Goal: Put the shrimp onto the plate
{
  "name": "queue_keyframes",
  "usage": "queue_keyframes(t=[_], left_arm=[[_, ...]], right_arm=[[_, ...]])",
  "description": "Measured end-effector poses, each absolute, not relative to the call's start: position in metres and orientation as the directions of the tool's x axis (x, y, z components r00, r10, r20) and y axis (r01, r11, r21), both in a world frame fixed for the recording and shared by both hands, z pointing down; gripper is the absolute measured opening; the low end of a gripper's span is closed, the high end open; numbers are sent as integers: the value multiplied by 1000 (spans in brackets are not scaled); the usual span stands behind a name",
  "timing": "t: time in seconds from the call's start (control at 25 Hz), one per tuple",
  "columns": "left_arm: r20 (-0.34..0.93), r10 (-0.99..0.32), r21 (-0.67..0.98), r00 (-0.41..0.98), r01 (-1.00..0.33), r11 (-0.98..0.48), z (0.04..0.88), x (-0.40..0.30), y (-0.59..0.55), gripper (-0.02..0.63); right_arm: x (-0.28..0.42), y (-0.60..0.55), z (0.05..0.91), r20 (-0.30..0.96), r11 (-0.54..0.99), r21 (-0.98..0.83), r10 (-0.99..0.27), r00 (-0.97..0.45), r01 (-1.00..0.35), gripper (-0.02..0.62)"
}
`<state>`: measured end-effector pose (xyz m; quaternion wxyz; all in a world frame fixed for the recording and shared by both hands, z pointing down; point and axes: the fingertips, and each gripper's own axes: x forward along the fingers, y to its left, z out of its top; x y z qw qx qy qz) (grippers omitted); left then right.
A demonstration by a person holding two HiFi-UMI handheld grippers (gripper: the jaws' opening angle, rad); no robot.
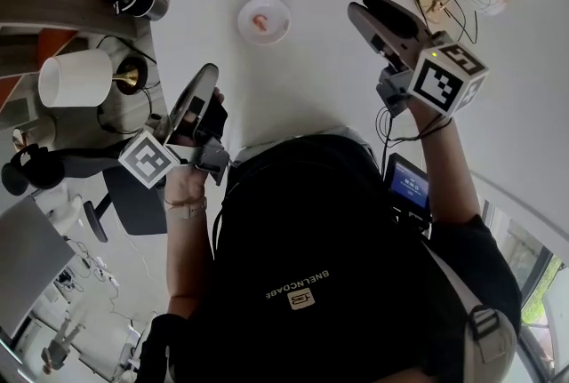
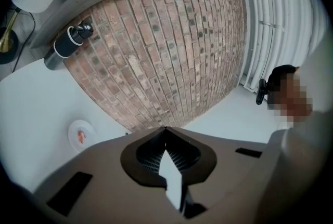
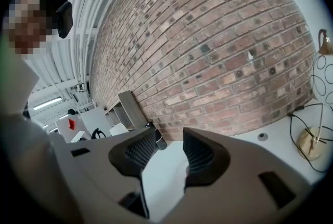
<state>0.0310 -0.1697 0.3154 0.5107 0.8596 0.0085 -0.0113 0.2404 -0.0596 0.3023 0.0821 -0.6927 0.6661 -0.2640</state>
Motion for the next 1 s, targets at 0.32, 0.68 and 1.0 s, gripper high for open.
queue_keyframes(t=[0.32, 0.68, 1.0], left_arm=[[-37, 22, 874, 999, 43, -484, 314, 41, -175, -8], [-36, 19, 874, 999, 41, -483, 323, 34, -177, -8], [-38, 18, 874, 999, 42, -484, 330, 29, -179, -8]], right_arm=[[243, -54, 298, 245, -114, -497, -969, -13, -860, 167], [243, -55, 293, 243, -114, -492, -970, -11, -863, 167], [238, -59, 298, 263, -105, -465, -964, -24, -879, 166]])
